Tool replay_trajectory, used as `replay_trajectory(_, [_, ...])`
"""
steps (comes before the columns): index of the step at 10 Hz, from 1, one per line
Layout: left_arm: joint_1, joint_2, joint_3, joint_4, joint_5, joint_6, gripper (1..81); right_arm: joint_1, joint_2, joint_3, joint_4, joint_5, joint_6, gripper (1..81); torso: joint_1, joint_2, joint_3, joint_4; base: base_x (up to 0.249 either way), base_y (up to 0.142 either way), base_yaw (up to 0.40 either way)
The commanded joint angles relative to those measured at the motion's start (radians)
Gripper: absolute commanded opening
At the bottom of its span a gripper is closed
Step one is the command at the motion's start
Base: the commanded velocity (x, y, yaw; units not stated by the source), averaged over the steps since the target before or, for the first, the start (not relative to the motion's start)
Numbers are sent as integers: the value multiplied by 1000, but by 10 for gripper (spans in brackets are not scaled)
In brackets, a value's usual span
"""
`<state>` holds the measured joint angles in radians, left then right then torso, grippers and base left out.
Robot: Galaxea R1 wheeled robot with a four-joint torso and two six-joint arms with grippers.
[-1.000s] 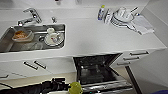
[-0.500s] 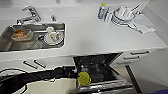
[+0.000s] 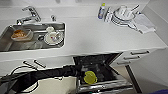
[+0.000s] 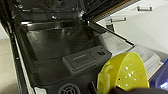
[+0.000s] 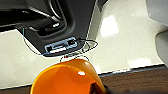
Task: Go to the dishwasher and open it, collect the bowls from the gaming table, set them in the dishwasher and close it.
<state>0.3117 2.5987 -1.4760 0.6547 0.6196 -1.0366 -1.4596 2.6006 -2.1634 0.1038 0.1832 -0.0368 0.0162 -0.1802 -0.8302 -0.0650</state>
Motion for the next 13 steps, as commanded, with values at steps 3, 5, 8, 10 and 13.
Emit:
replay_trajectory(3, [-118,139,-162,-4,-243,-66,10,-25,-23,11,-6,-83,1,10,0,0,0,0,0,0,0])
replay_trajectory(5, [-119,208,-240,-4,-297,-68,10,-26,-20,10,-6,-83,3,10,0,0,0,0,0,0,0])
replay_trajectory(8, [-116,265,-297,-4,-285,-68,811,-23,-17,11,-6,-83,5,10,0,0,0,0,0,0,0])
replay_trajectory(10, [-89,220,-247,-3,-282,-62,811,-5,-36,52,-3,-83,5,10,0,0,0,0,0,0,0])
replay_trajectory(13, [37,-135,90,95,-282,-23,811,37,-234,350,-6,-85,3,10,0,1,0,0,0,0,0])
